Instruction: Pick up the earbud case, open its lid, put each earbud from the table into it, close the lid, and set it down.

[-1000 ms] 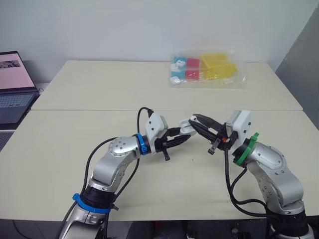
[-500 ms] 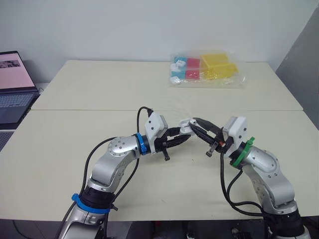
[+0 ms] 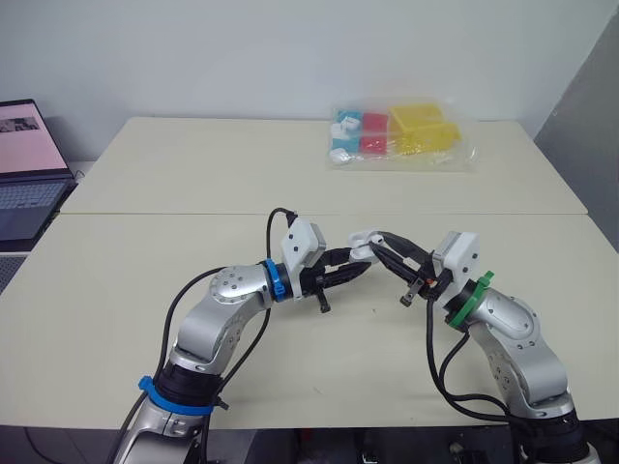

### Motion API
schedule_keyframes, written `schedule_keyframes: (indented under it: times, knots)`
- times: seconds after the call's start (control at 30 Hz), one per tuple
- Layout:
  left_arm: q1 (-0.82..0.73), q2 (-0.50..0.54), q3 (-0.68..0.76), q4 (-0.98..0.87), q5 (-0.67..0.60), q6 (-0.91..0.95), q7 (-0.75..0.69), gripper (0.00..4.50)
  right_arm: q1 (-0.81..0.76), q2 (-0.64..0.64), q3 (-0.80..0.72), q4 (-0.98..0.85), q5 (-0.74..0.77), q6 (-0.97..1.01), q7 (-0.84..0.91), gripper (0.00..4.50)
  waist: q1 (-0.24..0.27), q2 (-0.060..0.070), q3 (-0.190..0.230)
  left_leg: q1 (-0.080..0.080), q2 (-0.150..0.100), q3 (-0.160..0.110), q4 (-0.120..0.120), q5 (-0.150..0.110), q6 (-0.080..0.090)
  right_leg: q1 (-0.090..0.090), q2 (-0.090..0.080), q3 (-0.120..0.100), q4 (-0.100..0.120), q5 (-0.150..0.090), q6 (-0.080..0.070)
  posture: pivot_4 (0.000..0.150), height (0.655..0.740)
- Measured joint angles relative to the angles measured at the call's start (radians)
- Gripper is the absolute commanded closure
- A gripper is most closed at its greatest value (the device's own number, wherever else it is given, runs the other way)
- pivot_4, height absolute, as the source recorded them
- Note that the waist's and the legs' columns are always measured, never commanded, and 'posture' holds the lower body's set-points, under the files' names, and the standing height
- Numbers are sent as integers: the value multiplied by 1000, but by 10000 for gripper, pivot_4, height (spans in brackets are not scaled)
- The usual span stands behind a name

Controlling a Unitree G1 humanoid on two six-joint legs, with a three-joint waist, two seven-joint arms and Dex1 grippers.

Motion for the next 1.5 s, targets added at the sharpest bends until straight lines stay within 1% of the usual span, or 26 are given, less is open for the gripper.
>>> schedule_keyframes:
  times: [0.03,0.1,0.23,0.33,0.47,0.57,0.67,0.77,0.9,1.0,1.07,1.17,1.2,1.3,1.5]
  knots:
    - [0,0,0,0,0,0,0,37030,1,-1,1,1,0,-3,1,40737,0,0,0,0,0,0,0,0,0,0,0,0,0,0,0,1500,7400]
    - [0,0,0,0,0,1,0,37030,6,-2,2,1,0,-9,2,33110,0,0,0,0,0,0,0,0,0,0,0,0,0,0,0,1500,7400]
    - [0,2,1,-1,0,1,6,37030,16,-6,4,1,22,2,15,19590,0,0,0,0,0,0,0,0,0,0,0,0,0,0,0,1500,7400]
    - [0,3,1,-2,-1,1,12,37030,17,-24,9,-3,22,2,33,8175,0,0,0,0,0,0,0,0,0,0,0,0,0,0,0,1500,7400]
    - [3,4,1,-4,-2,1,15,37030,30,-52,-1,-38,45,36,35,8049,0,0,0,0,0,0,0,0,0,0,0,0,0,0,0,1500,7400]
    - [8,6,1,-4,-2,-1,16,37030,50,-88,-46,-85,87,70,37,8049,1,0,0,0,0,0,0,0,0,0,0,0,-1,0,0,1500,7400]
    - [24,17,1,-5,-1,-8,16,37030,99,-165,-134,-147,152,107,61,8049,1,0,0,0,0,0,0,0,0,1,-1,0,-1,0,0,1500,7400]
    - [43,43,4,-4,7,-23,11,37030,131,-231,-244,-159,192,159,57,8049,1,0,0,0,0,0,0,0,0,1,-1,0,-1,0,0,1500,7400]
    - [44,49,1,-4,16,-57,-7,37030,79,-245,-269,-143,213,313,-34,8049,-1,0,0,4,0,1,0,0,0,3,0,0,-1,1,-2,1500,7400]
    - [49,55,1,-4,19,-68,-11,37030,8,-251,-249,-137,177,454,-151,8049,0,0,0,4,0,0,0,0,0,3,1,0,0,1,-3,1500,7400]
    - [53,61,2,-2,23,-73,-14,37030,-46,-262,-224,-125,160,545,-196,8049,0,0,0,3,0,0,-1,0,0,3,2,0,-1,1,-3,1500,7400]
    - [55,66,2,-1,27,-82,-22,37030,-149,-258,-171,-97,138,748,-281,8049,0,0,0,2,0,0,-1,0,0,2,2,0,-1,1,-3,1500,7400]
    - [58,68,3,-1,28,-90,-23,37030,-185,-236,-167,-93,140,836,-315,8049,0,0,0,1,1,0,-1,0,0,1,2,0,-1,1,-3,1500,7400]
    - [63,67,1,-1,31,-95,-24,37030,-266,-164,-163,-94,149,998,-378,8049,1,0,0,-3,1,1,-1,0,0,-3,1,1,-1,1,-2,1500,7400]
    - [68,64,0,-1,39,-99,-25,37030,-300,-40,-141,-72,137,1163,-456,8049,0,0,0,-3,1,1,-1,0,0,-3,1,1,-1,1,-2,1500,7400]
